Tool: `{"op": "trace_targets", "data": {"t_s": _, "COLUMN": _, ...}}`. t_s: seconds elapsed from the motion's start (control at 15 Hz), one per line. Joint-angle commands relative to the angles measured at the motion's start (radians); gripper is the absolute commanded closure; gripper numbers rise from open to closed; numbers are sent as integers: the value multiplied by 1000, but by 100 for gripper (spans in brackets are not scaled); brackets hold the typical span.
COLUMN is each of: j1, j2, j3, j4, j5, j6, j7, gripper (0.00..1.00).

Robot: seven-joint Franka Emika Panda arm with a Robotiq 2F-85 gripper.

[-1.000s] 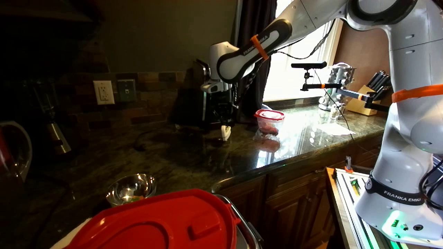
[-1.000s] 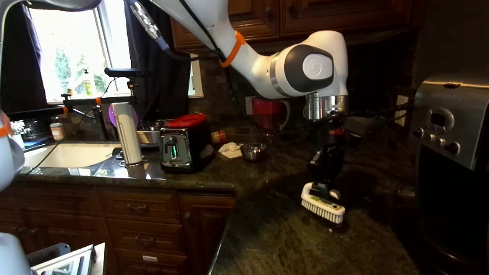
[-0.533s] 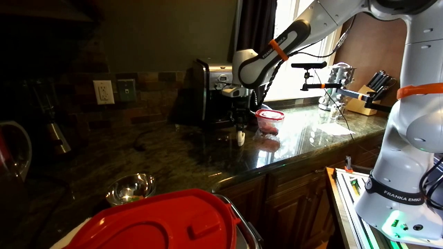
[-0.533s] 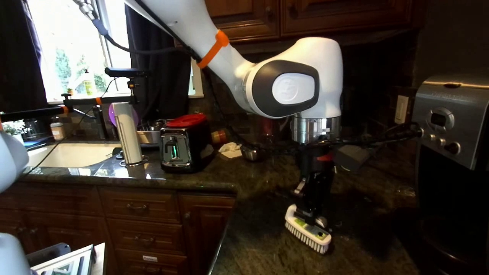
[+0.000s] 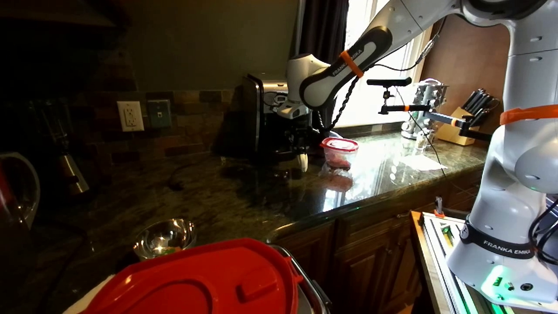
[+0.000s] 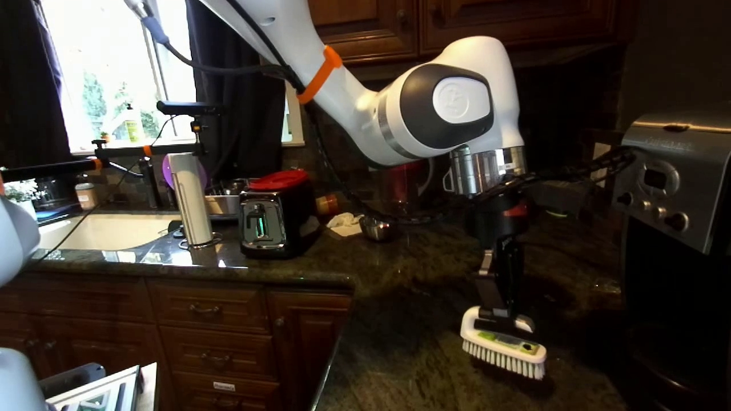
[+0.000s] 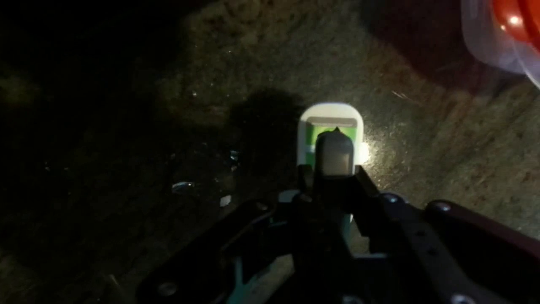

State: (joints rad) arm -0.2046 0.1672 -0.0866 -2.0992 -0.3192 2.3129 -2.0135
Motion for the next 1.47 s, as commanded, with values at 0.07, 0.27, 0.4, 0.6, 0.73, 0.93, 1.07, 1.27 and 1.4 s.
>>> {"op": "trace_targets", "data": {"t_s": 0.07, "j1": 41, "j2": 111, "j3": 2, "j4": 121, "j5": -75, "j6": -77, "j7": -60, "gripper": 94}}
{"op": "trace_targets", "data": {"t_s": 0.27, "j1": 54, "j2": 188, "j3": 15, "j4": 199, "j5": -75, "j6": -101, "j7": -131, "gripper": 94}}
{"op": "trace_targets", "data": {"t_s": 0.4, "j1": 49, "j2": 230, "j3": 26, "j4": 251, "j5": -54, "j6": -149, "j7": -215, "gripper": 94}}
{"op": "trace_targets", "data": {"t_s": 0.6, "j1": 43, "j2": 272, "j3": 28, "j4": 320, "j5": -52, "j6": -235, "j7": -310, "gripper": 94}}
{"op": "trace_targets", "data": {"t_s": 0.73, "j1": 41, "j2": 301, "j3": 30, "j4": 364, "j5": -47, "j6": -268, "j7": -357, "gripper": 94}}
{"op": "trace_targets", "data": {"t_s": 0.93, "j1": 39, "j2": 349, "j3": 39, "j4": 425, "j5": -19, "j6": -280, "j7": -408, "gripper": 94}}
{"op": "trace_targets", "data": {"t_s": 1.07, "j1": 48, "j2": 377, "j3": 43, "j4": 458, "j5": -7, "j6": -284, "j7": -393, "gripper": 94}}
{"op": "trace_targets", "data": {"t_s": 1.27, "j1": 64, "j2": 410, "j3": 51, "j4": 509, "j5": -4, "j6": -330, "j7": -369, "gripper": 94}}
{"op": "trace_targets", "data": {"t_s": 1.4, "j1": 71, "j2": 426, "j3": 62, "j4": 546, "j5": 26, "j6": -377, "j7": -345, "gripper": 94}}
